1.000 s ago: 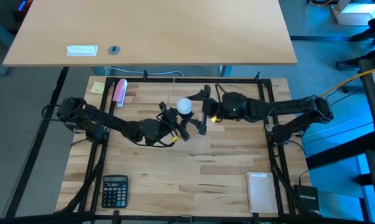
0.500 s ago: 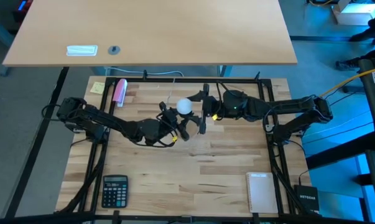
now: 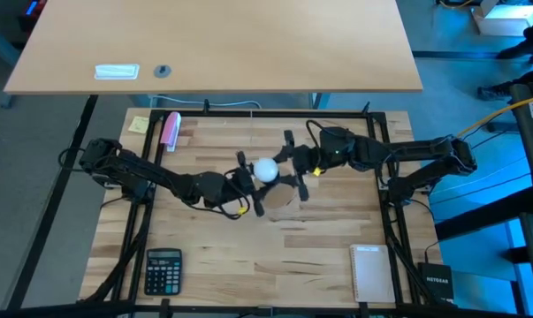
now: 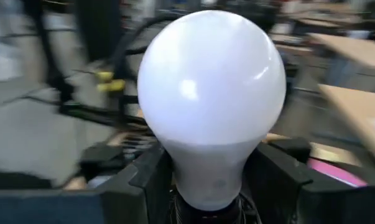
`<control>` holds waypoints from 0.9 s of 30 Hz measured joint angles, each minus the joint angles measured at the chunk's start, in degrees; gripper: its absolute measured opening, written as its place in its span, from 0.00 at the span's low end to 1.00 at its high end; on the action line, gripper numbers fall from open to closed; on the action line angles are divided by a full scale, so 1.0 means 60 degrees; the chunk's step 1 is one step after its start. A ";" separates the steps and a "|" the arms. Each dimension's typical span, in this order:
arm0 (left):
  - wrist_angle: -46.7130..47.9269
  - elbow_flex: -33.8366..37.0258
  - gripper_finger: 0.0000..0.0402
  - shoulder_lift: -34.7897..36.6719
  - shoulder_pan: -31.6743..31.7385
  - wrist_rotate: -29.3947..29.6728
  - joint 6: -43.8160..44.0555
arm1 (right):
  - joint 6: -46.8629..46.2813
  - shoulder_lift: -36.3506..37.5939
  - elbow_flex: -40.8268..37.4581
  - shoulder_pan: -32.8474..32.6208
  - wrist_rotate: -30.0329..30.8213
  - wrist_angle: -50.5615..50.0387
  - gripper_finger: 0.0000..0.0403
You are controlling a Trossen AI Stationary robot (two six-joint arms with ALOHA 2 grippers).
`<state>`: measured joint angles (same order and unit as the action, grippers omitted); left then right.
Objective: Screw lightbulb
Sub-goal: Remove the white lightbulb from the brown lamp
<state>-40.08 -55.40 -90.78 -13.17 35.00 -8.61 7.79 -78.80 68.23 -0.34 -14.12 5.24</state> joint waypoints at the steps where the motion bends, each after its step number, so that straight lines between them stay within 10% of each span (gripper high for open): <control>1: -0.0004 0.0000 0.38 -0.0003 0.0001 -0.0464 -0.0031 | -0.0050 0.0013 0.0000 0.0000 -0.0436 -0.0016 0.44; 10: -0.0012 -0.0018 0.38 -0.0033 0.0401 -0.5034 0.0717 | -0.0228 -0.0026 0.0000 0.0007 -0.3935 0.0088 0.44; 27: 0.0038 0.0004 0.38 -0.0037 0.0507 -0.4181 0.0983 | -0.0260 -0.0006 0.0004 -0.0011 -0.2203 -0.0142 0.51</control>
<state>-39.85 -55.37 -91.00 -10.13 9.92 -2.71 6.23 -78.84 68.25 -0.40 -27.34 4.39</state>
